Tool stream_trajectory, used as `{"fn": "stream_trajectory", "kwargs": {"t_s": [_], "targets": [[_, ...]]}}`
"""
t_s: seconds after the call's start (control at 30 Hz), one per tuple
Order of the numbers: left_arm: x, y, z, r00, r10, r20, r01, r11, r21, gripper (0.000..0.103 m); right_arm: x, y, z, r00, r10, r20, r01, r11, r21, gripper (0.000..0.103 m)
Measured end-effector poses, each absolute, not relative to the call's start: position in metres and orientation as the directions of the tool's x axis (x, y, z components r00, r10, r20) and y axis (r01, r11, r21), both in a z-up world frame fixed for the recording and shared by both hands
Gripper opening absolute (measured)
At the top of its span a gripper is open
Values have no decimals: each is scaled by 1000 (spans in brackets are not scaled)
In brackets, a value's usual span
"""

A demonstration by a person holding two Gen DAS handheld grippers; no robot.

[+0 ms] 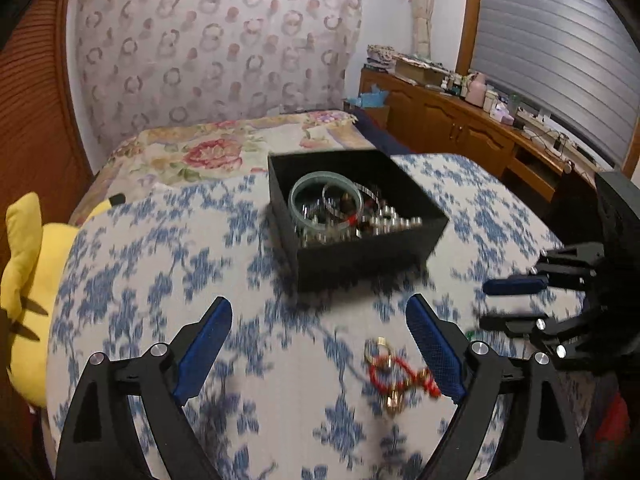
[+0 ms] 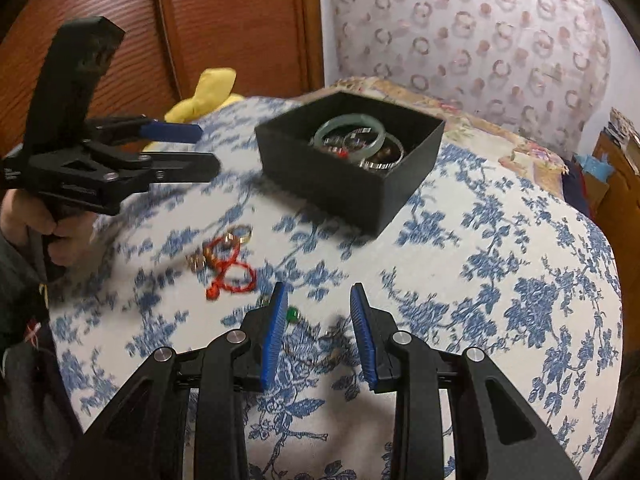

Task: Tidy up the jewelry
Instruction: 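Withdraw both tools from the box toward the red-beaded pieces, then grasp the green bead pendant with the right tool while the left grasps the red-beaded charm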

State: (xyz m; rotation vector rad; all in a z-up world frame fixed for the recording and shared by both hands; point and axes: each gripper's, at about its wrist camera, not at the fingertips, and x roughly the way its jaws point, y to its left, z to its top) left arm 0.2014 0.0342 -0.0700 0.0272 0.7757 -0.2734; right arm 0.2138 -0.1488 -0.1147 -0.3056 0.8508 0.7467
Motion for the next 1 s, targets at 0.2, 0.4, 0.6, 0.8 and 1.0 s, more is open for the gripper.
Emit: {"fn": "stream_trajectory", "kwargs": {"t_s": [0.2, 0.4, 0.6, 0.8, 1.0], "targets": [[186, 40, -85, 657, -228, -719, 246, 966, -82, 85, 215, -143, -124, 413, 427, -805, -723, 690, -4, 35], [183, 41, -93, 639, -220, -737, 240, 967, -81, 85, 215, -131, -128, 420, 420, -804, -743, 668, -39, 34], [185, 39, -95, 631, -225, -742, 239, 967, -90, 85, 215, -126, -128, 386, 448, -807, -780, 625, -26, 5], [185, 33, -98, 619, -240, -748, 249, 963, -103, 85, 219, -132, -126, 418, 439, -795, -750, 661, -29, 3], [182, 24, -100, 601, -269, -752, 272, 954, -123, 85, 222, -154, -102, 488, 468, -737, -702, 712, -13, 3]]}}
